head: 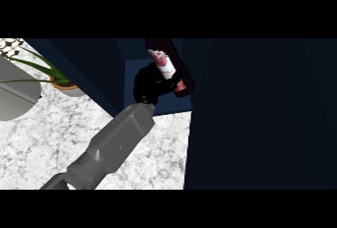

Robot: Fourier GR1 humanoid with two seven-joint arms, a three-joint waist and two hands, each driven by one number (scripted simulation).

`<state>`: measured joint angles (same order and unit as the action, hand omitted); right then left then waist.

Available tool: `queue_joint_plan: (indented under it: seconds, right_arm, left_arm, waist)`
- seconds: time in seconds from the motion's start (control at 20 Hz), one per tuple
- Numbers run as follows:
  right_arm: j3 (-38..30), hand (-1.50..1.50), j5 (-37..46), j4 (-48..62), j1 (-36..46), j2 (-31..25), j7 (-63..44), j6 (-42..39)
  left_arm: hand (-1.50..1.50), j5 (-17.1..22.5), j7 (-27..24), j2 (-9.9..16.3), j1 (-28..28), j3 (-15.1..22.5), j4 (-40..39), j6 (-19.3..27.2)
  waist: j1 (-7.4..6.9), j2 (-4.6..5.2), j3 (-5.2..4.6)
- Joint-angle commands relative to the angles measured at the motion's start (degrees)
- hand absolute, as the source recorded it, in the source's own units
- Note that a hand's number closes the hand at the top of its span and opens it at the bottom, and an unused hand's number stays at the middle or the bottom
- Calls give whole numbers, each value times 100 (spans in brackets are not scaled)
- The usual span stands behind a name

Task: Pick up the wine, place it into the cabinet and close the cabinet

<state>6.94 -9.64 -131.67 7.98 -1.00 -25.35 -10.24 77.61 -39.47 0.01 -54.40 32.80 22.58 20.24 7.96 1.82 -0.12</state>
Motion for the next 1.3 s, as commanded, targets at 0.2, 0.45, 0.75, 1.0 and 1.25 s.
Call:
queue_joint_plan:
  seconds: [0.2,0.45,0.75,1.0,1.25]
  right_arm:
    - [170,-150,129,-90,-5,10,-123,35]
    - [-12,-150,65,296,199,87,140,53]
    - [11,-150,8,101,-47,19,113,-26]
    - [-18,-150,162,276,15,61,259,27]
    - [120,-150,127,-23,-311,96,144,141]
  left_arm:
    - [-150,657,-399,-1,-113,155,120,327]
    - [-150,914,-436,-1,-228,348,84,458]
    - [-150,820,-483,-1,-340,732,-311,668]
    - [-150,513,-215,-1,-750,1112,-496,624]
    - [-150,610,-539,-1,-467,1416,176,1032]
  waist:
    - [18,-6,-4]
    - [-11,31,3]
    - [26,29,6]
    - [-148,-1,9]
    - [-235,-80,10]
